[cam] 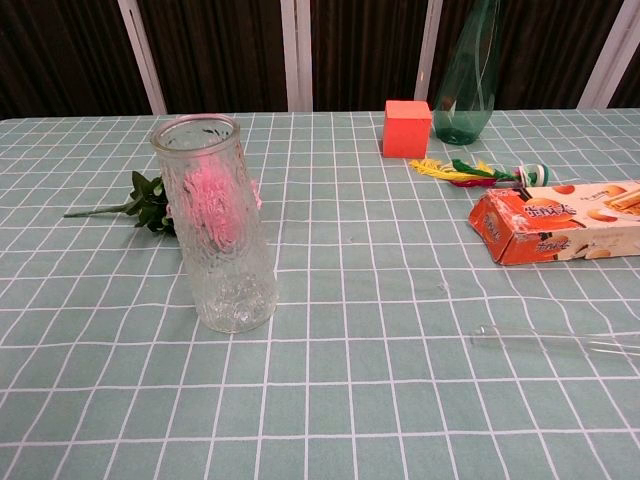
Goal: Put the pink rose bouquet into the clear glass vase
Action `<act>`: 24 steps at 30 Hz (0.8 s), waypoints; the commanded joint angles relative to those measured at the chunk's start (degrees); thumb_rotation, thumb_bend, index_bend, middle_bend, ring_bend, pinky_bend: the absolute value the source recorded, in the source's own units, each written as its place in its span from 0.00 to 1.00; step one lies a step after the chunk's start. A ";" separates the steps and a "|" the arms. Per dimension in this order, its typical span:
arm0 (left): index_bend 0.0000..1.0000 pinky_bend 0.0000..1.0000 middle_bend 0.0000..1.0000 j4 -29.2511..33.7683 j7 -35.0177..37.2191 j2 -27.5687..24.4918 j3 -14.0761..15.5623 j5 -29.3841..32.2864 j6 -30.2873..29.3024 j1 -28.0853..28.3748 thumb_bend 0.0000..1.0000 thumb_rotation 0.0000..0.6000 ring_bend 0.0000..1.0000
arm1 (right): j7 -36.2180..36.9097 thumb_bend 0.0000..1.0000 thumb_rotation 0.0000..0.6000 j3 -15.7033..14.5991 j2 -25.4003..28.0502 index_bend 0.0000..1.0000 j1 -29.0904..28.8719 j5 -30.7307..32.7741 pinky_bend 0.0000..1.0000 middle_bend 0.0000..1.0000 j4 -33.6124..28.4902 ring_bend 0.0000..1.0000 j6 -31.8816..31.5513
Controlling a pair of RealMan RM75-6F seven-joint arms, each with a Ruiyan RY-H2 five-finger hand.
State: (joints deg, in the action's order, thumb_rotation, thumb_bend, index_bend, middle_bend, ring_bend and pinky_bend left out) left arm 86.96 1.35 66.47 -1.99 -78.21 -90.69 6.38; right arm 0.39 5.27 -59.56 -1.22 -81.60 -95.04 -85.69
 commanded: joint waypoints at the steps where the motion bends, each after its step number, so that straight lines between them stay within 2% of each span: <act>1: 0.00 0.05 0.01 0.00 0.25 -0.08 -0.28 -0.28 -0.08 -0.22 0.30 1.00 0.00 | 0.03 0.21 1.00 0.06 -0.02 0.06 0.08 -0.10 0.00 0.05 -0.03 0.03 -0.30; 13: 0.00 0.05 0.01 -0.18 2.64 -0.55 -1.55 -1.43 -0.19 -1.16 0.30 1.00 0.00 | -0.46 0.21 1.00 -0.35 0.21 0.06 1.01 -0.87 0.00 0.05 -1.16 0.03 -1.84; 24: 0.00 0.05 0.01 -1.47 3.02 -0.11 -1.72 -1.72 3.77 -0.08 0.29 1.00 0.00 | -1.31 0.21 1.00 -0.77 0.44 0.06 1.03 -0.49 0.00 0.05 -1.77 0.03 -0.98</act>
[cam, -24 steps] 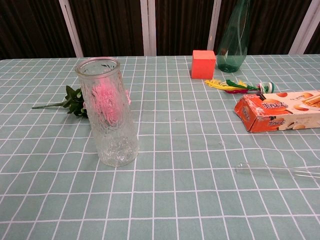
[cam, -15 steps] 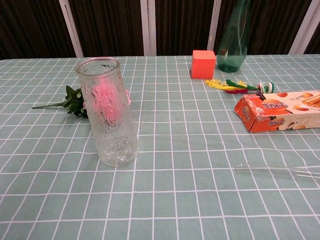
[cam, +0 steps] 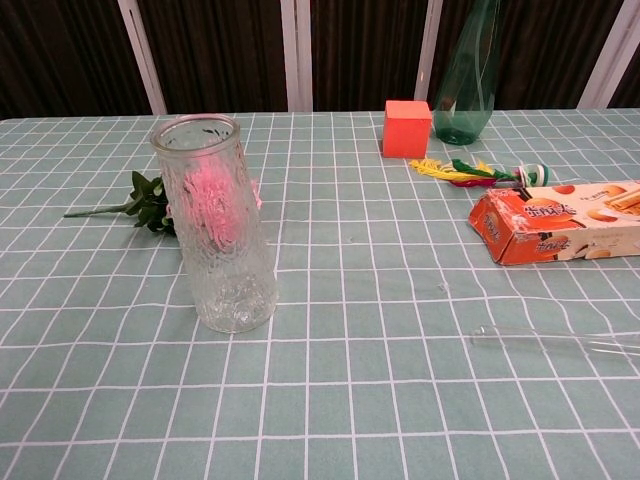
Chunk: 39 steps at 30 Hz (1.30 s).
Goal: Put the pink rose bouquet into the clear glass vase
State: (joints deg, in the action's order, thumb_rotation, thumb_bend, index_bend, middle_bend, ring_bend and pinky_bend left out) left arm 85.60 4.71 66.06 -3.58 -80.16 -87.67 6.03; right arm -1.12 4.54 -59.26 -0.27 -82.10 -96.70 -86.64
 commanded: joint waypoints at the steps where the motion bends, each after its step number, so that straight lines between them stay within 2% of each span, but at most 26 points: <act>1: 0.00 0.05 0.01 -0.06 -0.26 0.41 -0.17 0.20 1.04 0.36 0.28 1.00 0.00 | 0.36 0.21 1.00 0.01 0.24 0.06 0.12 0.14 0.00 0.05 -0.21 0.03 -0.04; 6: 0.00 0.04 0.01 1.48 1.75 -0.84 0.70 -2.76 1.85 0.87 0.23 1.00 0.00 | 1.39 0.21 1.00 0.07 0.72 0.06 0.42 0.07 0.00 0.05 -0.44 0.03 -0.43; 9: 0.00 0.04 0.01 2.19 -5.18 -2.33 -1.28 -1.01 3.74 2.94 0.22 1.00 0.00 | 1.82 0.21 1.00 -0.08 0.80 0.06 0.41 -0.27 0.00 0.05 -0.27 0.03 -0.33; 11: 0.00 0.04 0.01 4.99 -6.94 -4.27 -2.58 1.65 8.65 5.44 0.21 1.00 0.00 | 2.37 0.21 1.00 -0.13 0.83 0.06 0.37 -0.31 0.00 0.05 -0.31 0.03 -0.13; 14: 0.00 0.03 0.01 9.23 -5.88 -8.83 -4.51 5.83 19.23 10.67 0.19 1.00 0.00 | 2.39 0.21 1.00 0.02 0.86 0.06 0.39 -0.01 0.00 0.05 -0.38 0.03 -0.13; 17: 0.00 0.00 0.01 9.83 -12.97 -9.52 -6.35 10.10 23.89 14.80 0.17 1.00 0.00 | 1.81 0.21 1.00 0.13 0.67 0.06 0.41 0.19 0.00 0.05 -0.64 0.03 -0.28; 20: 0.00 0.00 0.01 11.25 -17.28 -8.60 -8.06 16.12 29.29 19.00 0.17 1.00 0.00 | 0.63 0.21 1.00 0.10 0.36 0.06 0.30 0.38 0.00 0.05 -0.87 0.03 -0.08; 24: 0.00 0.00 0.01 10.10 -24.60 -5.78 -9.27 24.98 33.85 24.44 0.17 1.00 0.00 | -0.69 0.21 1.00 0.09 0.04 0.06 -0.10 0.81 0.00 0.05 -1.00 0.03 0.72; 30: 0.00 0.00 0.01 7.73 -33.40 0.67 -10.74 36.40 33.91 31.43 0.17 1.00 0.00 | -1.80 0.21 1.00 0.40 -0.33 0.06 -0.34 1.76 0.00 0.05 -0.97 0.03 1.13; 36: 0.00 0.00 0.01 5.17 -40.39 6.20 -10.50 43.06 33.24 37.32 0.17 1.00 0.00 | -2.76 0.21 1.00 0.61 -0.58 0.06 -0.55 2.62 0.00 0.05 -1.03 0.03 1.58; 39: 0.00 0.00 0.01 3.30 -41.57 9.12 -10.58 45.53 33.32 39.40 0.17 1.00 0.00 | -3.09 0.21 1.00 0.68 -0.65 0.06 -0.63 2.92 0.00 0.05 -1.08 0.03 1.75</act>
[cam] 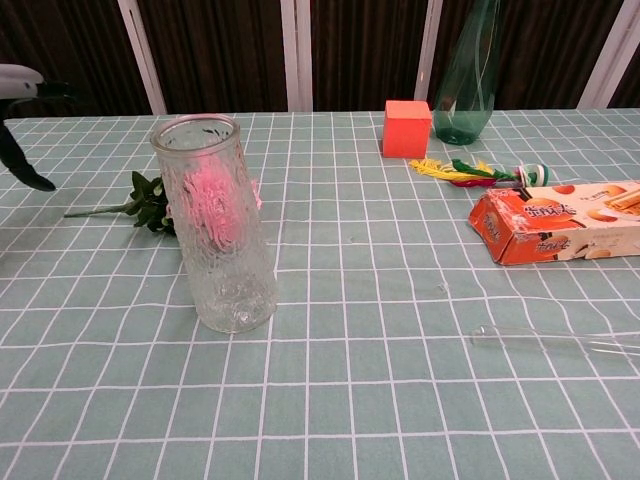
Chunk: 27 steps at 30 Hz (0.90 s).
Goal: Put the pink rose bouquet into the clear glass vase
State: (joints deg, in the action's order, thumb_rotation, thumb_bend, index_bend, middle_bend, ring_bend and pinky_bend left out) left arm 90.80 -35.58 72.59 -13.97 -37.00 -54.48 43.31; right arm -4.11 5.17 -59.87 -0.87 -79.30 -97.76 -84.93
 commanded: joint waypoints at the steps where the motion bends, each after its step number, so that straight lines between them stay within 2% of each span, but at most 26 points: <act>1: 0.00 0.00 0.01 -2.55 -1.58 3.41 -0.10 3.16 0.33 2.70 0.17 1.00 0.00 | -0.17 0.21 1.00 0.11 -0.08 0.06 -0.05 0.25 0.00 0.05 0.00 0.03 0.06; 7: 0.00 0.00 0.01 -4.78 -1.08 7.08 0.25 5.75 2.64 5.20 0.17 1.00 0.00 | -0.75 0.21 1.00 0.20 -0.16 0.06 -0.21 0.92 0.00 0.05 -0.10 0.03 0.50; 27: 0.00 0.00 0.03 -10.30 -2.42 16.18 1.98 5.76 1.11 10.32 0.17 1.00 0.00 | -0.96 0.21 1.00 0.14 -0.12 0.06 -0.30 1.15 0.00 0.05 -0.17 0.03 0.80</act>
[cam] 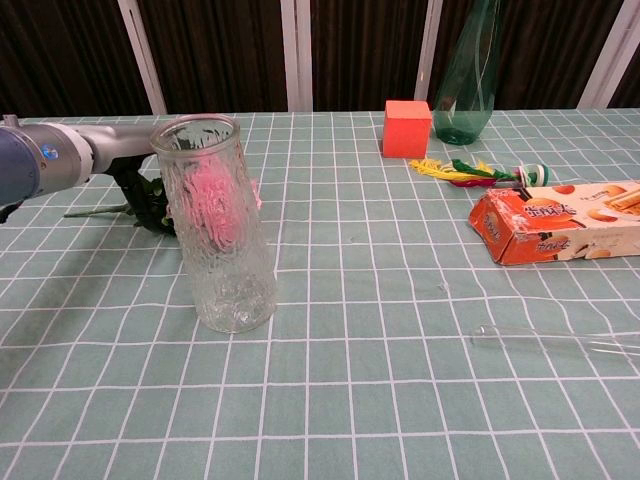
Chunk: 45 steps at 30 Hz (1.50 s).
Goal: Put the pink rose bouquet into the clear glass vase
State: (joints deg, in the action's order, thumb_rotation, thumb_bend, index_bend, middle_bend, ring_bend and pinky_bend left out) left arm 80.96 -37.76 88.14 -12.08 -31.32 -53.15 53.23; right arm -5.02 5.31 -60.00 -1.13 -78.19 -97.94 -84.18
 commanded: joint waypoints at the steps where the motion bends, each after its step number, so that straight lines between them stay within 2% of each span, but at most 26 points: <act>1: 0.00 0.01 0.04 -0.90 -0.21 1.17 0.12 -0.12 -0.38 0.57 0.17 1.00 0.00 | -0.08 0.21 1.00 0.01 0.01 0.06 -0.04 0.08 0.00 0.05 -0.01 0.03 0.05; 8: 0.07 0.20 0.13 -4.61 -0.39 4.74 0.79 -1.72 -1.42 1.36 0.18 1.00 0.10 | 0.25 0.21 1.00 0.12 0.09 0.06 0.14 0.27 0.00 0.05 -0.03 0.03 -0.24; 20: 0.11 0.21 0.17 -9.83 0.82 9.04 0.82 -4.75 -1.38 1.53 0.33 1.00 0.13 | 0.99 0.21 1.00 0.15 0.21 0.07 0.02 0.42 0.00 0.05 0.04 0.03 0.16; 27: 0.20 0.34 0.29 -11.53 0.00 10.60 1.23 -5.69 -1.04 1.77 0.45 1.00 0.24 | 1.01 0.21 1.00 0.25 0.15 0.07 0.12 0.43 0.00 0.05 0.00 0.03 -0.18; 31: 0.23 0.39 0.32 -12.31 -0.81 11.08 1.58 -6.60 -1.60 1.69 0.46 1.00 0.28 | 1.34 0.21 1.00 0.38 0.09 0.08 0.24 0.52 0.00 0.05 0.09 0.03 -0.44; 38: 0.27 0.42 0.36 -10.90 1.76 10.26 0.67 -9.84 -2.75 0.73 0.47 1.00 0.30 | 1.34 0.21 1.00 0.39 -0.01 0.08 0.27 0.37 0.00 0.05 0.11 0.03 -0.61; 45: 0.25 0.41 0.35 -4.55 11.04 4.49 -1.09 -16.31 -5.12 -3.06 0.48 1.00 0.31 | 1.60 0.21 1.00 0.43 0.19 0.09 0.56 0.41 0.00 0.05 -0.15 0.03 -1.04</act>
State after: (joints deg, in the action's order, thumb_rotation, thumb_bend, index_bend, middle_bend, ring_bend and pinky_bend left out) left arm 73.92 -29.52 95.16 -12.53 -45.10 -57.27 51.78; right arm -3.42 5.74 -59.81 -0.58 -77.78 -98.08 -85.22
